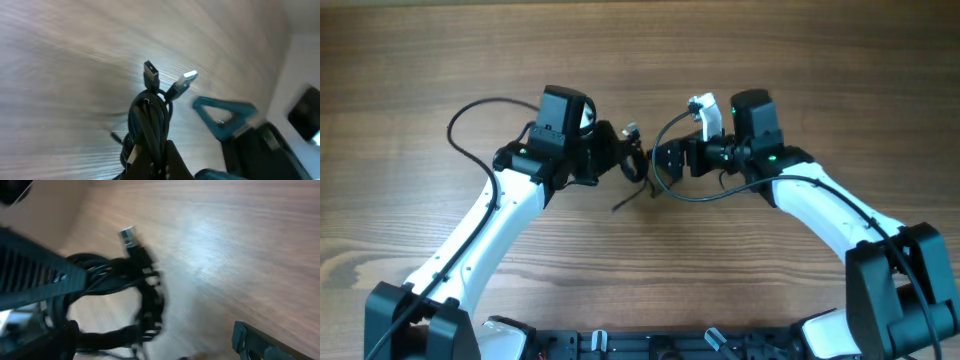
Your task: Untangle cables
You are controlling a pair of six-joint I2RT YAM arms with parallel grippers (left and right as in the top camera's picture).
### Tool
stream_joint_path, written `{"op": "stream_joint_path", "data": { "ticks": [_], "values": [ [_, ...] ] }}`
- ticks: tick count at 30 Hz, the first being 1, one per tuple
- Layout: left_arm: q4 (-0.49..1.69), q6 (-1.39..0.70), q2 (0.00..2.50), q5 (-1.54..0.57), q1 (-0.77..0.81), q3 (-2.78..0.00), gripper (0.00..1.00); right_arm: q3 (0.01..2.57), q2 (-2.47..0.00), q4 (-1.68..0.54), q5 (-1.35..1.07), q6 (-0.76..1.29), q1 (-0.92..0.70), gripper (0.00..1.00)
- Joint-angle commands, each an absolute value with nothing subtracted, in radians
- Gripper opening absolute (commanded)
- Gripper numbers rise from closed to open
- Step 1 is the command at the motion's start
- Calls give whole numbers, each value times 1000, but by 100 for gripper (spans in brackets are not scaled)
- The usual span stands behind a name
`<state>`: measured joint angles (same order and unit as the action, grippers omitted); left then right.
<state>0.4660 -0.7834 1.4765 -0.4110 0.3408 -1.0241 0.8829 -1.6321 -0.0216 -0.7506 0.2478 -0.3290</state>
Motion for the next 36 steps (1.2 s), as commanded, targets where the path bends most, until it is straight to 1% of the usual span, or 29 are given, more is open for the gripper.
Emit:
{"op": "stream_joint_path", "data": {
  "ticks": [1, 2, 4, 5, 6, 10, 11, 12, 13, 14, 16, 17, 18, 19, 20, 21, 23, 24, 29, 33, 34, 35, 36],
  "values": [
    [371, -564, 1471, -684, 338, -1032, 4, 881, -1649, -33, -943, 274, -327, 100],
    [350, -539, 1471, -739, 338, -1032, 4, 881, -1667, -35, -941, 288, -326, 100],
    [356, -527, 1471, -759, 338, -1032, 4, 881, -1691, -27, -940, 292, -319, 100],
    [369, -526, 1471, -759, 338, -1032, 4, 881, -1708, -15, -945, 293, -310, 93],
    [376, -522, 1471, -759, 338, -1032, 4, 881, -1711, -12, -952, 294, -305, 82],
    [384, -499, 1471, -747, 338, -1032, 4, 881, -1711, -8, -968, 296, -286, 19],
    [389, -501, 1471, -728, 338, -1032, 4, 881, -1711, -9, -980, 297, -275, 11],
    [402, -501, 1471, -698, 338, -1032, 4, 881, -1711, -9, -991, 299, -267, 9],
    [434, -501, 1471, -617, 338, -1032, 4, 881, -1711, -12, -1028, 299, -243, 4],
    [448, -502, 1471, -583, 338, -1032, 4, 881, -1711, -12, -1042, 300, -235, 4],
    [474, -509, 1471, -520, 338, -1032, 10, 881, -1711, -13, -1047, 319, -225, 4],
    [477, -509, 1471, -510, 338, -1032, 20, 881, -1711, -12, -1047, 338, -224, 4],
    [476, -509, 1471, -510, 338, -1032, 38, 881, -1711, -12, -1044, 353, -224, 4],
    [477, -509, 1471, -510, 338, -1032, 51, 881, -1711, -12, -1037, 375, -224, 4],
    [480, -509, 1471, -510, 338, -1032, 62, 881, -1711, -12, -1018, 394, -224, 4],
    [488, -509, 1471, -510, 338, -1032, 67, 881, -1711, -12, -979, 426, -224, 4],
    [496, -525, 1472, -510, 339, -1032, 67, 881, -1711, -6, -942, 482, -225, 4],
    [499, -544, 1472, -511, 340, -1031, 64, 881, -1711, 1, -943, 483, -225, 4],
    [461, -657, 1513, -458, 373, -1031, 56, 881, -1711, 0, -942, 501, -252, 4],
    [414, -675, 1569, -458, 415, -1031, 54, 881, -1711, 3, -904, 501, -263, 4],
    [410, -676, 1570, -458, 416, -1031, 50, 881, -1711, 3, -905, 501, -263, 4],
    [403, -694, 1570, -450, 415, -1031, 37, 881, -1711, 2, -918, 500, -263, 4],
    [399, -697, 1570, -440, 413, -1031, 30, 881, -1711, -2, -924, 499, -263, 4]
  ]
}}
